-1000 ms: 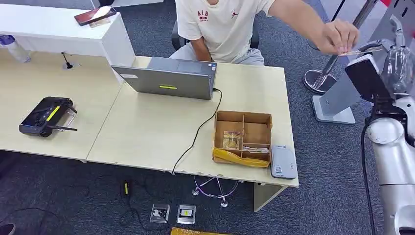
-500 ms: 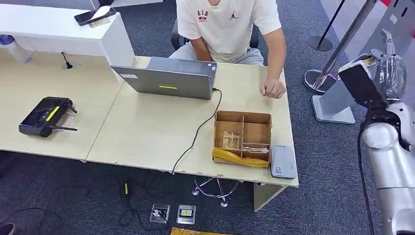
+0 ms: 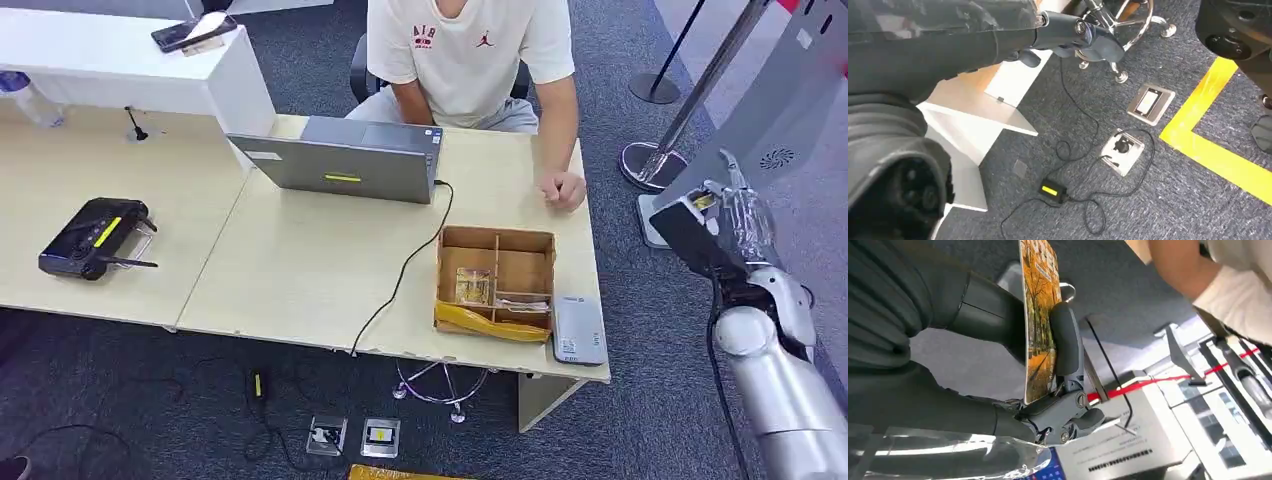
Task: Pass the card to the sensor for recognition and then transmit it.
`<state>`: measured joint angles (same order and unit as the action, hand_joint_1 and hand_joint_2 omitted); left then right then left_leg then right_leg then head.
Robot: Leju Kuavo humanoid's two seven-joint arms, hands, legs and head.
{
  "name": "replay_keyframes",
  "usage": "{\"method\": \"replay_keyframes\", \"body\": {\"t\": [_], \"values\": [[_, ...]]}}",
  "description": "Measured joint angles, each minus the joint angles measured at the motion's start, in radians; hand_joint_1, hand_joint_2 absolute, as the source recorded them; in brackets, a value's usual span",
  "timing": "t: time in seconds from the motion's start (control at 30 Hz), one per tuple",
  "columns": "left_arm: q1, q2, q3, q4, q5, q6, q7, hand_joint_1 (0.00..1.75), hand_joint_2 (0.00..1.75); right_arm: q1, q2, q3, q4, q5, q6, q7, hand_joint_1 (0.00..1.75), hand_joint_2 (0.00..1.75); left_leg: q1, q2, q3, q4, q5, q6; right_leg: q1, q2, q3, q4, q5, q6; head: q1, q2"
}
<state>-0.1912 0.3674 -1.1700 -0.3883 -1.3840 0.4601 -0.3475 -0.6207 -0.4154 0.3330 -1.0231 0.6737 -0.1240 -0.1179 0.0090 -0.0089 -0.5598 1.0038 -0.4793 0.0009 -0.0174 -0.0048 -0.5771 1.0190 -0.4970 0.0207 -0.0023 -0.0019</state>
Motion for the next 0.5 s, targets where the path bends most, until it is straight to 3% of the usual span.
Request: {"method": "replay_keyframes", "body": {"t": [0.5], "values": [[0.000,0.008,-0.002,-0.016,-0.010,-0.011,0.003,0.00,0.00,0.205,0.006,0.066,-0.051,0.011,0.055,0.072,1.75,1.75,0.000,0.000,0.000,0.000,0.000,0.000,0.000,0.000,0.000,0.000,0.000,0.000,0.000,0.000]]}}
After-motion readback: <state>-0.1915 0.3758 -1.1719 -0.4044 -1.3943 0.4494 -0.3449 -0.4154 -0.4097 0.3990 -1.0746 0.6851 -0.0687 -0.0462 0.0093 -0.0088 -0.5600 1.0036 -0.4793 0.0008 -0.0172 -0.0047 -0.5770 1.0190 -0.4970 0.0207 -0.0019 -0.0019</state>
